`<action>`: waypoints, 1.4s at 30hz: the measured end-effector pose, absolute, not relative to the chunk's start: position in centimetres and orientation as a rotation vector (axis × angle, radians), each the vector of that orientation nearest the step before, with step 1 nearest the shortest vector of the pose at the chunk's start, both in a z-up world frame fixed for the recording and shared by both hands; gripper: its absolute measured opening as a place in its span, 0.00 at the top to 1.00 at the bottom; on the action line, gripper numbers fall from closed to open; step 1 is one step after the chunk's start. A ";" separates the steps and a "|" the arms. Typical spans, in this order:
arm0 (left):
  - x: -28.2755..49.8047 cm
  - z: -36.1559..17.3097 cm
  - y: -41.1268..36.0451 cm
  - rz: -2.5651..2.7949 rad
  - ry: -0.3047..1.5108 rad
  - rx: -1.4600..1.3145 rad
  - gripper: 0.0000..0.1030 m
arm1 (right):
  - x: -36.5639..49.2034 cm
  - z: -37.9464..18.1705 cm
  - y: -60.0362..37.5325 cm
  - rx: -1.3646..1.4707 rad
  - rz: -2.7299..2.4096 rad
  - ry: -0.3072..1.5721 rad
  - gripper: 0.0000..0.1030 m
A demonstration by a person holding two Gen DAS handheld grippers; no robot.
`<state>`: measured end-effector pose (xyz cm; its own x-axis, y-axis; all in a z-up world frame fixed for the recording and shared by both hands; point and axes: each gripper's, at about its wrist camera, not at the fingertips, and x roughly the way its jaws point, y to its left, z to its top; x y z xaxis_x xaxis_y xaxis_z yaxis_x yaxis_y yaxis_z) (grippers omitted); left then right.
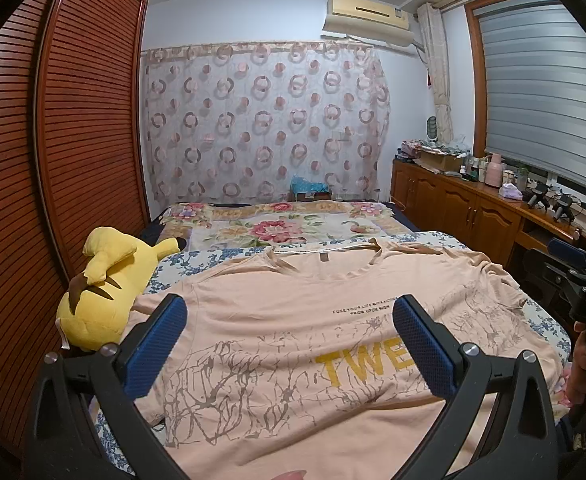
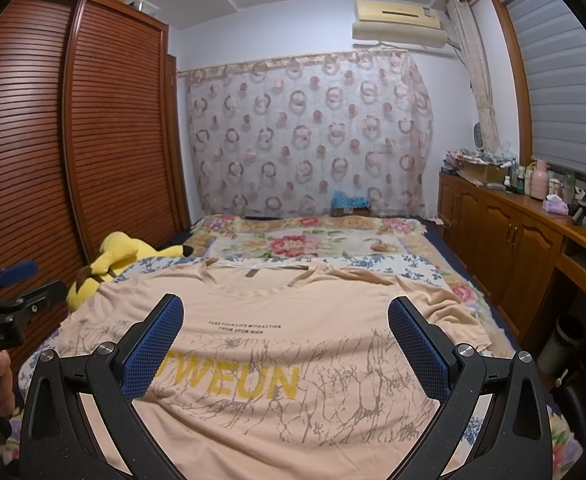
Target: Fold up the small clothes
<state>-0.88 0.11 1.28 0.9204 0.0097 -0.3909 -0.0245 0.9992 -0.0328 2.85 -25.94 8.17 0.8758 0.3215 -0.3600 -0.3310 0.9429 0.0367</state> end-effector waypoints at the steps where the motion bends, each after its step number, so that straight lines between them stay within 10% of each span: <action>1: -0.9 1.3 0.2 0.018 0.401 -0.037 0.00 | 2.9 8.2 -25.9 -0.026 0.341 0.371 0.00; 42: -0.9 2.7 0.0 0.020 0.404 -0.036 0.00 | 2.6 7.9 -24.4 -0.023 0.352 0.380 0.00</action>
<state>-0.89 -0.01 2.74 0.9191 0.0125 -0.3937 -0.0270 0.9991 -0.0312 2.64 -24.41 7.87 0.8685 0.3325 -0.3675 -0.3411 0.9390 0.0436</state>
